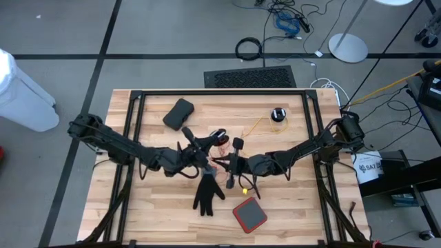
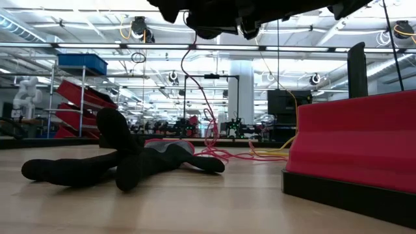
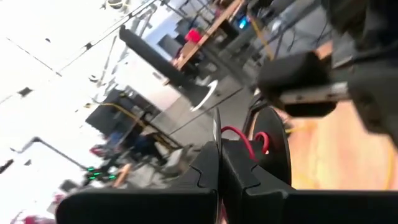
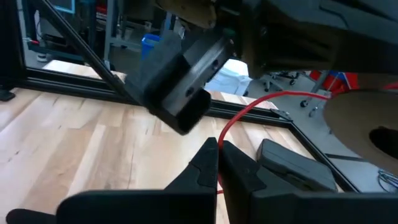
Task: Coil cords
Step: Coil the red wire onto the black spool
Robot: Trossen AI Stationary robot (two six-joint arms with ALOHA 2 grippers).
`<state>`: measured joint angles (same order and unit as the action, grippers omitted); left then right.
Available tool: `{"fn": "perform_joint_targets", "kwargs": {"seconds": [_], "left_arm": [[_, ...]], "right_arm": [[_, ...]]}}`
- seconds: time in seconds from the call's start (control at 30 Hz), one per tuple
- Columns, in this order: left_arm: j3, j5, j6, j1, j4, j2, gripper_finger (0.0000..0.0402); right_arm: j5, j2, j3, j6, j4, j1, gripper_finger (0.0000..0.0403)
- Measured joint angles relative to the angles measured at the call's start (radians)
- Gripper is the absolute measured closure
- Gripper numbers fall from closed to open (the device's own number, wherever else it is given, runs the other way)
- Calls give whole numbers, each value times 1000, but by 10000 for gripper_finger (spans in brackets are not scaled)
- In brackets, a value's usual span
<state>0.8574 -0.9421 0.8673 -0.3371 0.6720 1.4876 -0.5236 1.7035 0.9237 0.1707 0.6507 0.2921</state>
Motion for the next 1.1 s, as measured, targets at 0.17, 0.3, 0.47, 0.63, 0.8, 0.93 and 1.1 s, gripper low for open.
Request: {"fn": "perform_joint_targets", "kwargs": {"seconds": [0.17, 0.3, 0.47, 0.63, 0.8, 0.93, 1.1], "left_arm": [[0, -105, 121, -15, -25, 0, 401], [0, -157, 130, -17, -127, 0, 401], [0, -197, 59, -17, -250, 0, 401], [0, -220, 55, -17, -266, -3, 401], [0, -237, 54, -10, -265, -19, 401], [0, -240, 40, -10, -265, -31, 401], [0, -218, -13, -13, -276, -32, 401]], "right_arm": [[-6, 0, 0, 6, 2, 6, 403], [-9, -3, 0, 27, 0, 14, 403], [-94, -42, 0, 59, -62, 32, 403], [-185, -111, 0, 51, -214, 38, 403], [-265, -168, 0, 10, -360, 37, 403], [-302, -191, 0, -18, -442, 37, 403], [-362, -192, 0, -39, -511, 28, 403]]}}
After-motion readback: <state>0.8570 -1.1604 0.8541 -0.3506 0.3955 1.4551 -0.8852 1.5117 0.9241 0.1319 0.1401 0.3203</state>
